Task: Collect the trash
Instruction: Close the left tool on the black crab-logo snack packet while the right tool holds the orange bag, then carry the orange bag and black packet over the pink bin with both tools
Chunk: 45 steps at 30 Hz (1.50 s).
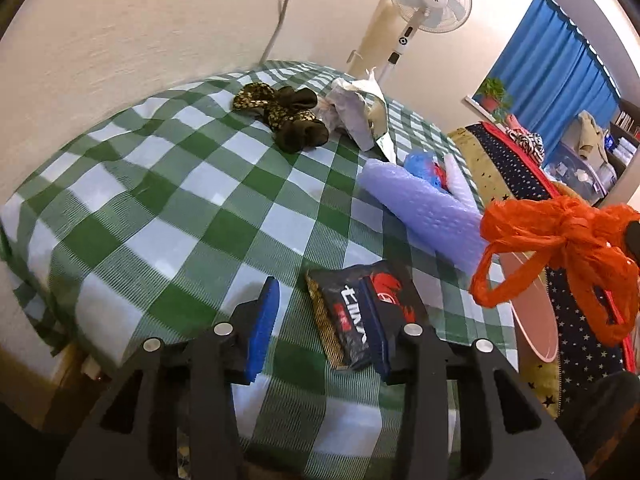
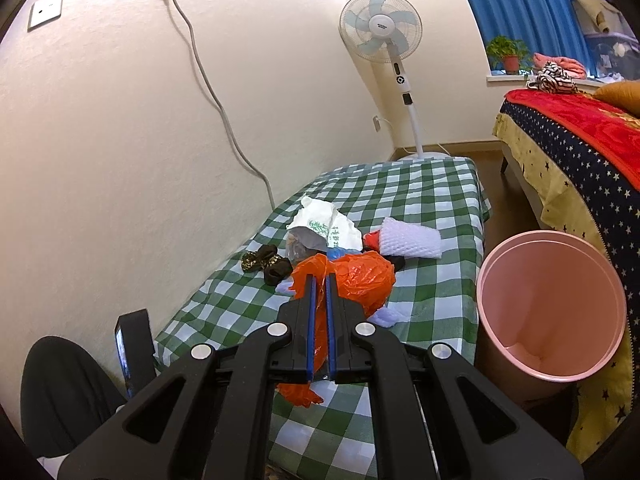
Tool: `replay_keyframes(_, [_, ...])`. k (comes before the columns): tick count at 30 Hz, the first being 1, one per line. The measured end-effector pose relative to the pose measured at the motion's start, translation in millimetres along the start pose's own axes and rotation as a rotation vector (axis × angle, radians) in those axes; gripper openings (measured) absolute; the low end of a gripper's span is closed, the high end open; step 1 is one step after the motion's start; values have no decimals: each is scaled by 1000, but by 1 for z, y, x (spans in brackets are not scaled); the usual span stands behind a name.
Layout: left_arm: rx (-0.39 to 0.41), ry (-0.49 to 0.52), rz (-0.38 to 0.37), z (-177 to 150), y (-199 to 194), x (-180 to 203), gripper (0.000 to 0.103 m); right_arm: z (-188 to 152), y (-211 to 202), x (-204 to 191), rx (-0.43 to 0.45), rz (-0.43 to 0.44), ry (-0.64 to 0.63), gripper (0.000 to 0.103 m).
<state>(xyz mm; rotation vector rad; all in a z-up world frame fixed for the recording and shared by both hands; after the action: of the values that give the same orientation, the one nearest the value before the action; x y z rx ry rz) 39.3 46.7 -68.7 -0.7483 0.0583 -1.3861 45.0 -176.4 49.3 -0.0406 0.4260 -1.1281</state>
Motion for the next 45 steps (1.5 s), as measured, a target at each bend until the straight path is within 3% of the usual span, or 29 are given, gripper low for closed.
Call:
replay_keyframes(2, [-5,10,10,-3,6,3,40,0,2,2,-1,-7,2,5])
replay_keyframes(5, [0,102,46,-5,10,16,40,1,2,5,0,-13,4,5])
replay_keyframes(6, [-4,135,55,-6,11,20,37,1,2,6,1,-15,3,5])
replay_keyframes(7, [-7,145,52,-7,11,21,24,2,2,6,3,-17,1,5])
replay_keyframes(9, [-15,136,41,-7,10,20,11,3,1,6,6,-19,-2,5])
replay_keyframes(14, [10,109,13,1,-3,16,0,11,-8,3,23,-8,-19,5])
replay_keyframes(21, [83,107,-14,19,-29,22,0,27,-21,3,48,-20,-43,5])
replay_keyframes(35, [212,215,-34,58,-76,68,0,58,-41,33,57,-141,-53,5])
replay_keyframes(45, [232,276,-138,71,-83,122,0,84,-54,75,79,-232,-43,5])
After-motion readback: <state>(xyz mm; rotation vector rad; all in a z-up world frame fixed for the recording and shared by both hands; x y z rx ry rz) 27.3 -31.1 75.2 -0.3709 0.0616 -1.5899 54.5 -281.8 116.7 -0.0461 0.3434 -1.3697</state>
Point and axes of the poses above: each gripper's, at about its wrist camera, not at the fingertips, and y roughly the way its jaws point, x to its right, z to its top, the point moved 1 cm from there along y, roughly the way its jaws point, and after that the axes turned 13 degrees about x, right-handed, at the moved point
